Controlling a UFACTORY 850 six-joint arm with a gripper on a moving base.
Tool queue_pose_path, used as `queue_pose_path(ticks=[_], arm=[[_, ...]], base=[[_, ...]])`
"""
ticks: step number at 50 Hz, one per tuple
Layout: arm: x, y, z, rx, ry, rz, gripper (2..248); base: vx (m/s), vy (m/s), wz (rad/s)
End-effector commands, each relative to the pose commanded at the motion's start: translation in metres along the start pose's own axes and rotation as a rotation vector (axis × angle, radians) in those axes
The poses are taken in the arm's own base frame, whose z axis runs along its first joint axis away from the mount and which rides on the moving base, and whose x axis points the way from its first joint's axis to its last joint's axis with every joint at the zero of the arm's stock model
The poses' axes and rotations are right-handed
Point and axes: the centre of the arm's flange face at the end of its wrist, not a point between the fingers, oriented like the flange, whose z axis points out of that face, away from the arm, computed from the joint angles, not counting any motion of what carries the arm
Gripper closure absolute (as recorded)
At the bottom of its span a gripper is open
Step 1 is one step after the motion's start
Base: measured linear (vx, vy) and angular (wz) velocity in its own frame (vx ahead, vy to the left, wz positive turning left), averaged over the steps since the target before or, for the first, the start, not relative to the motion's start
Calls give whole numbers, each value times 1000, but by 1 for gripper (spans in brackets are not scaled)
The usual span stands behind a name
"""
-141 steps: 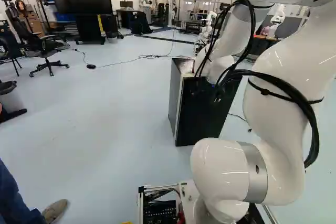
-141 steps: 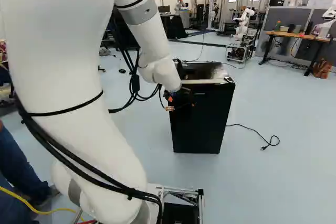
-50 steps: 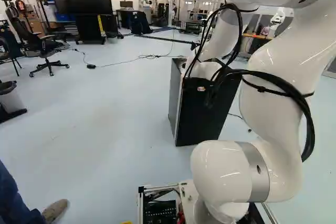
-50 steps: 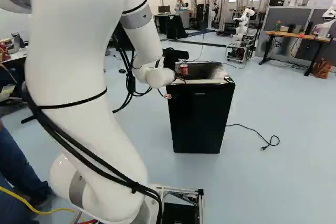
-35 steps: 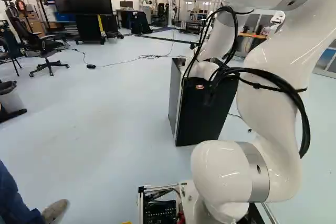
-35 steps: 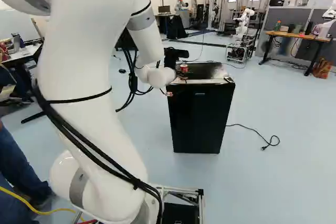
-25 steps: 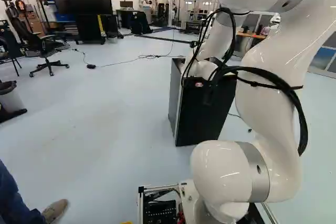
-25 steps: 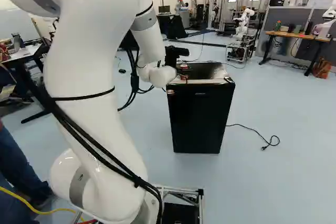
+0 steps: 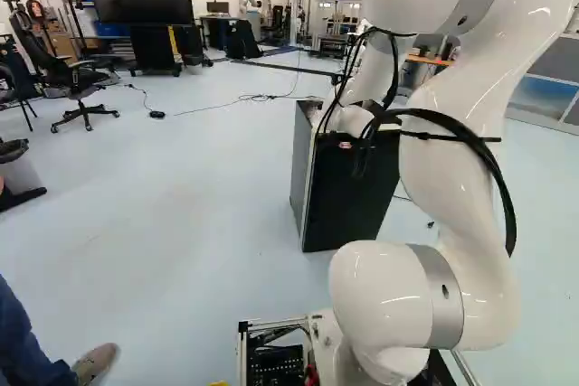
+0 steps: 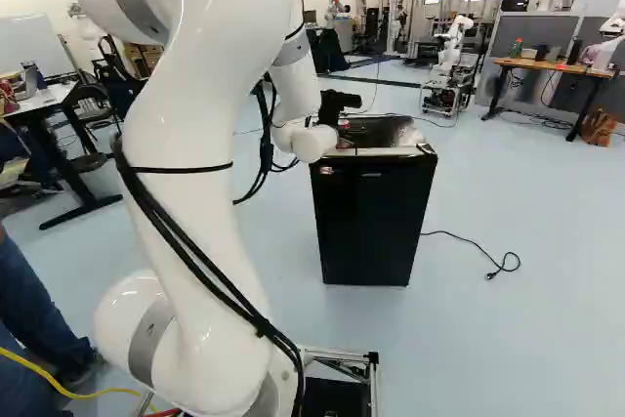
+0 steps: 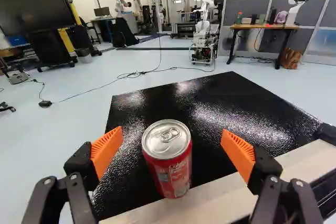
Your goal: Grab a drink from the fridge
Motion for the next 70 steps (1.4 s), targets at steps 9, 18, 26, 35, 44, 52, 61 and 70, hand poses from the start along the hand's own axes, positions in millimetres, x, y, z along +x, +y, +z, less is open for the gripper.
queue_pose_path(ticks=[9,18,26,35,44,52,61,70], arm=[[0,1,2,-2,0,0,11],[-1,1,2,-2,0,0,85],[-1,1,2,-2,0,0,123],[-1,1,2,-2,0,0,152],[-1,1,2,-2,0,0,152],[4,1,1,-1,7,0,152],[13,0,-2,0,23,1,152],[22,-1,-5,2,41,1,152]], base=[[0,0,0],[0,0,0],[0,0,0],[0,0,0],[0,0,0],[0,0,0],[0,0,0],[0,0,0]])
